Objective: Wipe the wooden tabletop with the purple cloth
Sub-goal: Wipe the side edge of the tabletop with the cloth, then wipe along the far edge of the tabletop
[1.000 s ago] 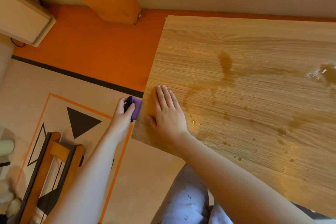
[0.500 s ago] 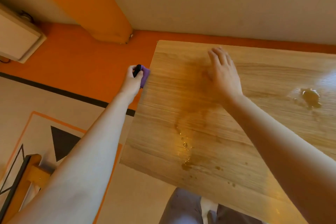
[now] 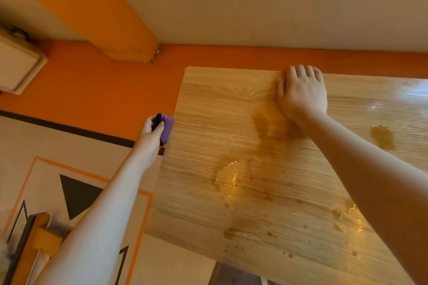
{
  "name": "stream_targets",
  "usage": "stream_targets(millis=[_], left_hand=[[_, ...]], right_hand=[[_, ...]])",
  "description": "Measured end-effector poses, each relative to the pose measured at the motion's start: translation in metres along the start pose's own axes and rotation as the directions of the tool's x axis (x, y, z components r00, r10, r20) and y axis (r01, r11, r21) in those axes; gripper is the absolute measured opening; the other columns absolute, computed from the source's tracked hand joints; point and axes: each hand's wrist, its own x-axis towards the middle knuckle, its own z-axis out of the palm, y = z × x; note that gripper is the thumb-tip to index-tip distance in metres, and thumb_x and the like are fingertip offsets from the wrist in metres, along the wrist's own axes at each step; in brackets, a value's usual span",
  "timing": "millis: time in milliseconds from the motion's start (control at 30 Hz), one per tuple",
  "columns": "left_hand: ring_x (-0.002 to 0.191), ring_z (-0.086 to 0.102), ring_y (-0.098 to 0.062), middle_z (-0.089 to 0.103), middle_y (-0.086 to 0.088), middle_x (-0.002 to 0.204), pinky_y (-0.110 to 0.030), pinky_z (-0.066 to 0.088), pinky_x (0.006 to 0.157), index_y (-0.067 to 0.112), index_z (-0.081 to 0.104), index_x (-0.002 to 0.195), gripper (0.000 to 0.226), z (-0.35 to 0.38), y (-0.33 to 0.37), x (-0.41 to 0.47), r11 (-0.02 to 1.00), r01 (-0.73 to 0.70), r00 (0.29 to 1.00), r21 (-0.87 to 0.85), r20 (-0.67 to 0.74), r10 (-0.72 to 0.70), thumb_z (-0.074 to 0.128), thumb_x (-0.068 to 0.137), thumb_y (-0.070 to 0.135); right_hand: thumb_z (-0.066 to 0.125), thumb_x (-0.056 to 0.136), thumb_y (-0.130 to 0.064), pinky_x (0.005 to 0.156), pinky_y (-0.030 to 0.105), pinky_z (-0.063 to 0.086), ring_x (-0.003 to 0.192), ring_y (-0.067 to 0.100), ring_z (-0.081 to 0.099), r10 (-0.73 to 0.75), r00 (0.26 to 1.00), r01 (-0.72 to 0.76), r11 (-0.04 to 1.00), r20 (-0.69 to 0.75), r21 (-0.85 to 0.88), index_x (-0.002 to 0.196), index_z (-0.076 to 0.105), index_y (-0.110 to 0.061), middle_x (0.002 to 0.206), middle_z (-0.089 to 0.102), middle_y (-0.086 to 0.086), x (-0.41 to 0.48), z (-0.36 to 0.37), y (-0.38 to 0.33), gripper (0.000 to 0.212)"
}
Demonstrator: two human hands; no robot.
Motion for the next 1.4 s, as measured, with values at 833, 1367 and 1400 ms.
stream_targets(millis=[833,1367,1400], left_hand=[[0.114,0.056,-0.019,0.054,-0.008,0.128,-0.032,0.048,0.091,0.015,0.043,0.135,0.033,0.039,0.056,0.061,0.997,-0.071,0.997,0.007,-0.006,0.071,0.043,0.102,0.016],[0.081,0.059,-0.004,0.065,0.005,0.092,-0.015,0.045,0.068,0.024,0.056,0.096,0.023,0.105,0.099,-0.015,0.883,-0.396,0.915,-0.252,-0.182,0.359,0.063,0.088,0.003],[0.082,0.059,-0.008,0.065,0.004,0.091,-0.019,0.045,0.070,0.023,0.055,0.095,0.024,0.108,0.092,-0.021,0.891,-0.357,0.932,-0.279,-0.166,0.321,0.064,0.087,0.002]], right_hand=[[0.030,0.095,-0.033,0.104,0.043,0.030,0.103,0.036,0.052,0.008,0.999,-0.008,1.000,-0.036,0.014,0.108,0.055,-0.004,0.104,0.061,0.017,0.004,0.007,0.001,0.041],[0.043,0.094,-0.024,0.108,0.042,0.027,0.127,0.032,0.039,-0.014,0.999,0.021,0.986,-0.039,0.167,0.128,0.048,-0.005,0.133,0.048,0.015,0.007,0.001,0.004,0.039],[0.047,0.092,-0.019,0.108,0.043,0.027,0.130,0.032,0.036,-0.014,0.998,0.026,0.972,-0.057,0.233,0.132,0.046,-0.006,0.137,0.045,0.015,0.005,-0.006,0.002,0.042]])
